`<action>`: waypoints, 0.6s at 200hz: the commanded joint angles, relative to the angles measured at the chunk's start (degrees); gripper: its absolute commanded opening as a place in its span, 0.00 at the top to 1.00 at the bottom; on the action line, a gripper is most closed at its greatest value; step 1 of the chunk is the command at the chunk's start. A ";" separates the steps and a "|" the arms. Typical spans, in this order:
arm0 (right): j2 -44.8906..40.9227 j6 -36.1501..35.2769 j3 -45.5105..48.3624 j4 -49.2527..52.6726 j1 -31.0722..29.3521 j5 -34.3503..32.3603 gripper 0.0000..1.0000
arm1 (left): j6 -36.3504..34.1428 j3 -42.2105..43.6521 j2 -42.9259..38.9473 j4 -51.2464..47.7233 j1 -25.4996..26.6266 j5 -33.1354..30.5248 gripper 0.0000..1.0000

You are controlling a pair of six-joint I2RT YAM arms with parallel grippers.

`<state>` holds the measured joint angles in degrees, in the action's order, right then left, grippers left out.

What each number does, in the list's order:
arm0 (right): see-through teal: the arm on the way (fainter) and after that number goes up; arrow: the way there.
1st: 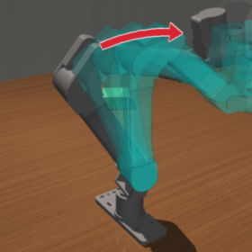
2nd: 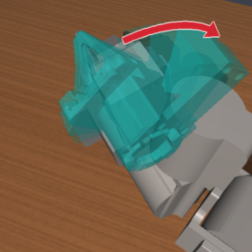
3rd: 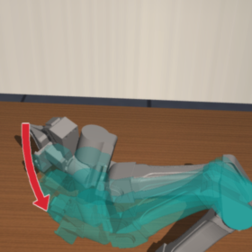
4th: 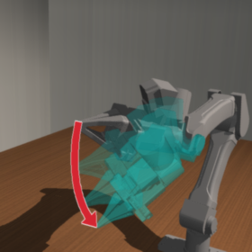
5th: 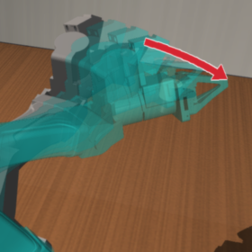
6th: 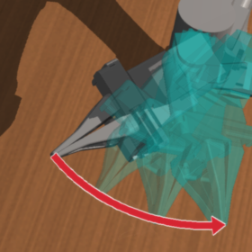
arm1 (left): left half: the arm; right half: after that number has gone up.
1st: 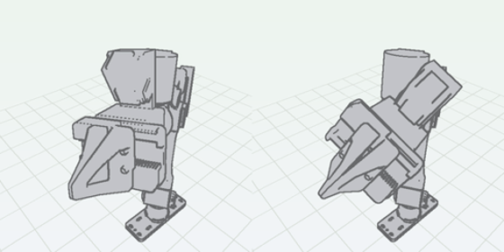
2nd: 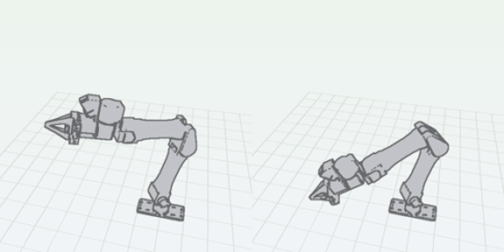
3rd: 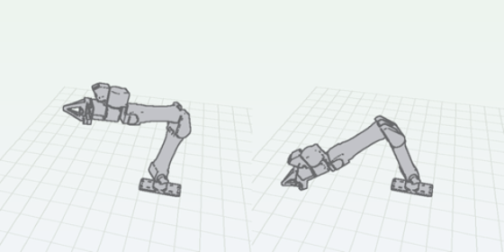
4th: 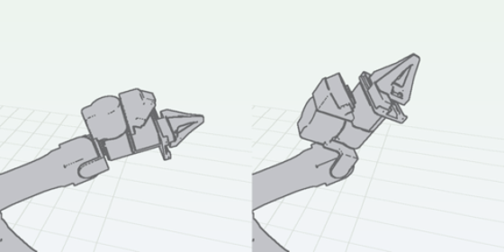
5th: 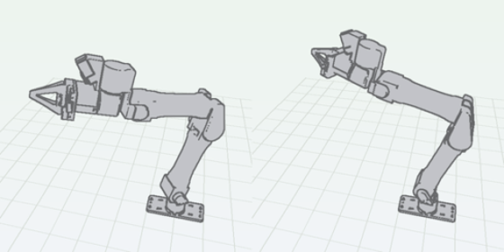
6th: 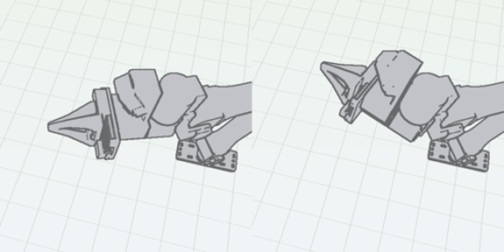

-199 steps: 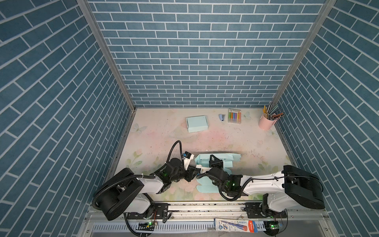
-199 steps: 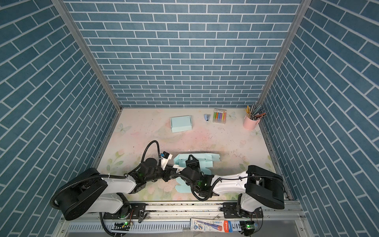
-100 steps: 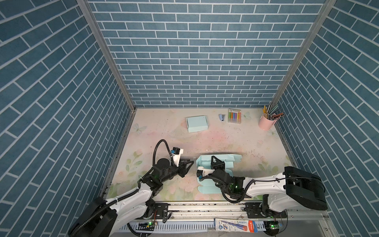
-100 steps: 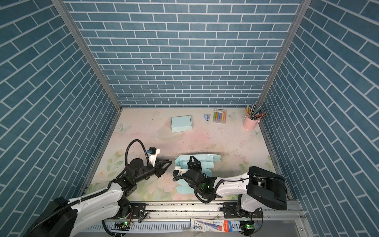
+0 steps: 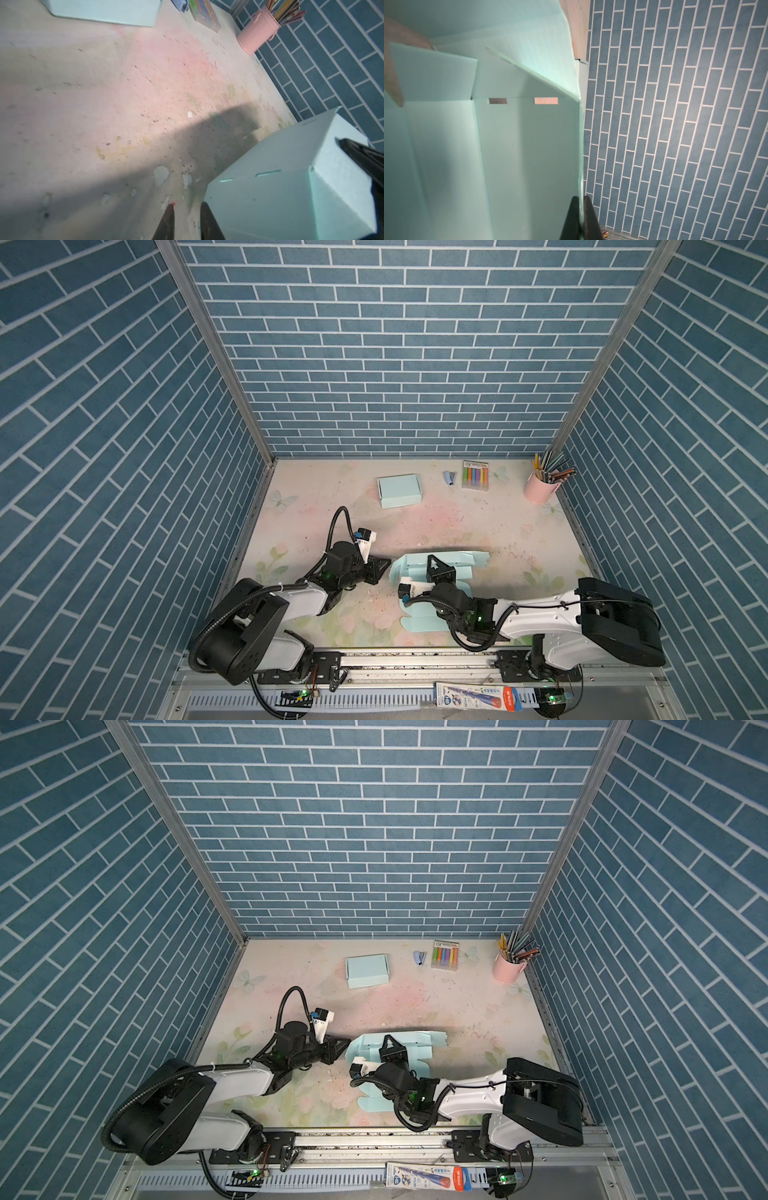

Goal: Fold the paper box

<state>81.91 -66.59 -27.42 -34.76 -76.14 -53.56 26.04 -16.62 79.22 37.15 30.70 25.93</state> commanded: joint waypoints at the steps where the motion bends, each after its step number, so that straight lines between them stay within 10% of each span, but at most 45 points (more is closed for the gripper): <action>1: 0.93 -2.92 -0.02 -1.53 -0.33 -0.14 0.96 | -1.07 0.38 -1.34 2.69 3.38 1.16 0.76; 120: 0.84 -3.63 0.21 -2.74 -0.06 -0.31 0.96 | -0.03 6.76 -11.12 -3.83 10.43 -5.41 0.73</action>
<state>82.67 -67.90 -27.42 -35.18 -76.12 -53.67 25.34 -11.81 70.54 35.07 40.71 22.04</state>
